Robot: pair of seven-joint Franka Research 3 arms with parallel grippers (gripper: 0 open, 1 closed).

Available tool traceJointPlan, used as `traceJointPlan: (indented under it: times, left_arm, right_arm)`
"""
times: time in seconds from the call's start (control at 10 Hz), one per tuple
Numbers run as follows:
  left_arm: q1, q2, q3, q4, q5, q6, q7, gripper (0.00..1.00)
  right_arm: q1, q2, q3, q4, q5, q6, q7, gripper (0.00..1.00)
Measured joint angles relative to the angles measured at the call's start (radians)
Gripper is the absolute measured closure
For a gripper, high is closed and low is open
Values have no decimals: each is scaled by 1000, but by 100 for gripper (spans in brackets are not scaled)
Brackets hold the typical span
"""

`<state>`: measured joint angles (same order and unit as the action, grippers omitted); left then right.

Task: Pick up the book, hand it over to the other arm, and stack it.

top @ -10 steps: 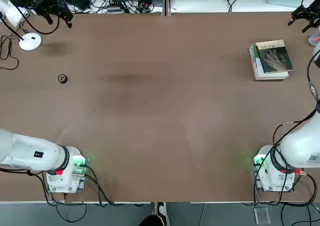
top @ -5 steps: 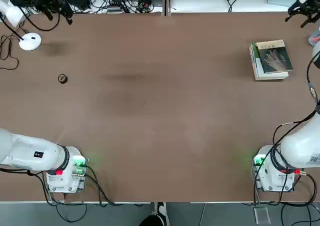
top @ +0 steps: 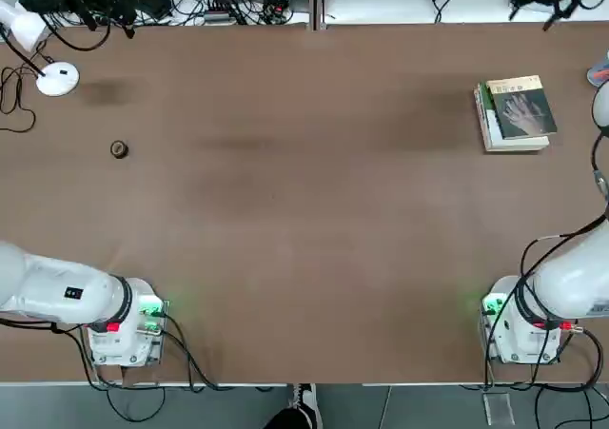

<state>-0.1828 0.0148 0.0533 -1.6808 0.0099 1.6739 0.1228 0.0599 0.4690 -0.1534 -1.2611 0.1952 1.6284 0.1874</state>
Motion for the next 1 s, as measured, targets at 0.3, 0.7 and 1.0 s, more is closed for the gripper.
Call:
traceJointPlan:
  times: [0.3,0.7,1.0]
  left_arm:
    - [0,3,1,13,-2,-3,-1,0]
    - [0,3,2,51,-3,-24,-30,0]
    - [-1,2,2,107,-3,-69,-72,0]
  right_arm:
    - [-1,-105,38,-35,-54,-42,3,0]
    - [-3,-226,71,-49,-111,-126,-5,0]
    - [-3,-306,87,-86,-130,-146,-10,0]
